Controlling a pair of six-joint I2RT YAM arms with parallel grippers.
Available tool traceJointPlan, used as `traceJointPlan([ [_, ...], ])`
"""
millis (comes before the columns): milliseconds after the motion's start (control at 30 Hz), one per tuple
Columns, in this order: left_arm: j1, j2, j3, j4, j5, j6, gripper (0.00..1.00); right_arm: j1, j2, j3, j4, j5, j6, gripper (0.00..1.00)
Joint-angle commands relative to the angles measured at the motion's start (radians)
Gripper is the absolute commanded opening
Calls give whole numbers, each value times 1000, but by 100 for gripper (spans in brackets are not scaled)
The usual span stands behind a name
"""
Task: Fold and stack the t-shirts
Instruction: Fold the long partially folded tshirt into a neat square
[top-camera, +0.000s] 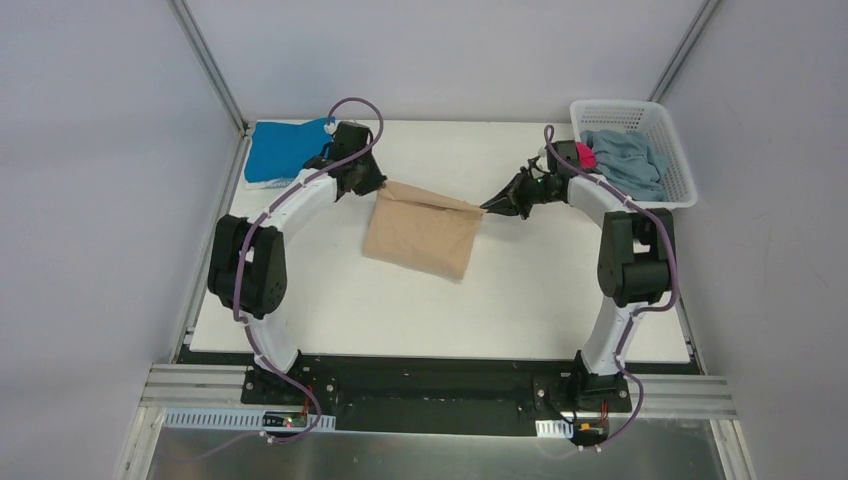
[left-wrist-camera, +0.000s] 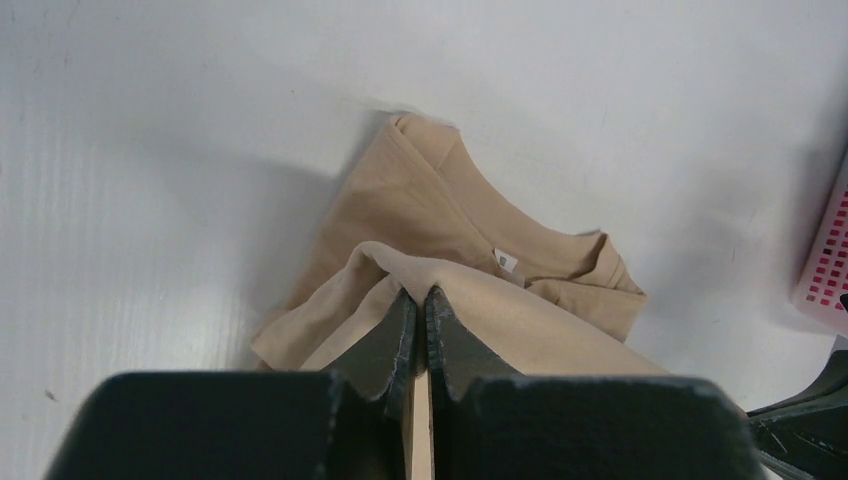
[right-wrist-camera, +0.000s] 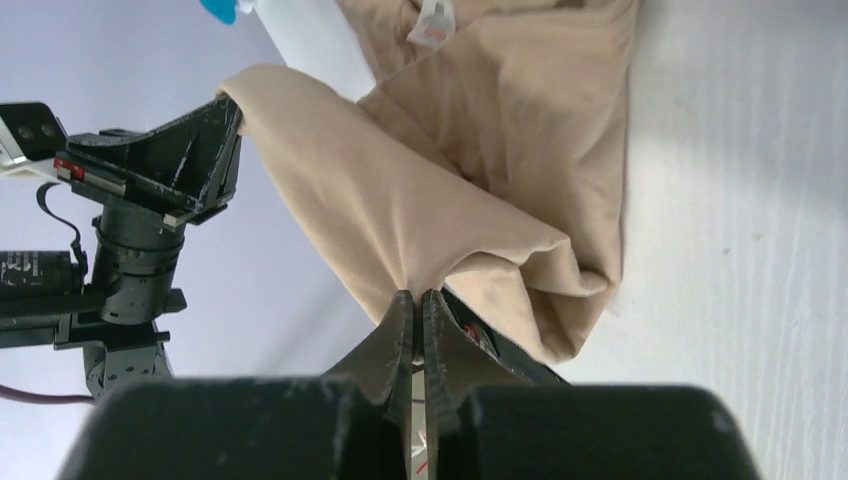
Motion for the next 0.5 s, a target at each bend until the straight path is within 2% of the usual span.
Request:
traceJointPlan([
  [0,41,63,79,27,-21,35,0,-26,74,74,17,34,23,0],
  [100,49,111,105,27,6,41,0,-30,133,114,30,59,48,0],
  [133,51,126,116,27,20,44,4,-31,149,125,43,61,49,4],
  [167,54,143,134,26,32,50,11,-32,163,141,58,61,51,9],
  [200,55,153,148,25,55,59,31,-35,186,165,64,61,55,14],
  [233,56,159,161,22,64,64,46,-41,201,195,57,53,51,25],
  [267,57,158,169,19,65,66,59,-44,209,225,50,39,37,46],
  [300,57,153,172,19,68,68,71,-49,208,248,28,40,24,59],
  [333,57,142,175,19,73,71,83,-52,196,260,8,57,8,66],
  [367,57,125,172,18,76,74,92,-52,175,262,-11,86,-9,78],
  [400,56,106,163,18,79,73,98,-52,145,253,-30,127,-22,96],
  [467,56,70,144,18,88,71,99,-52,80,206,-43,201,-33,99],
])
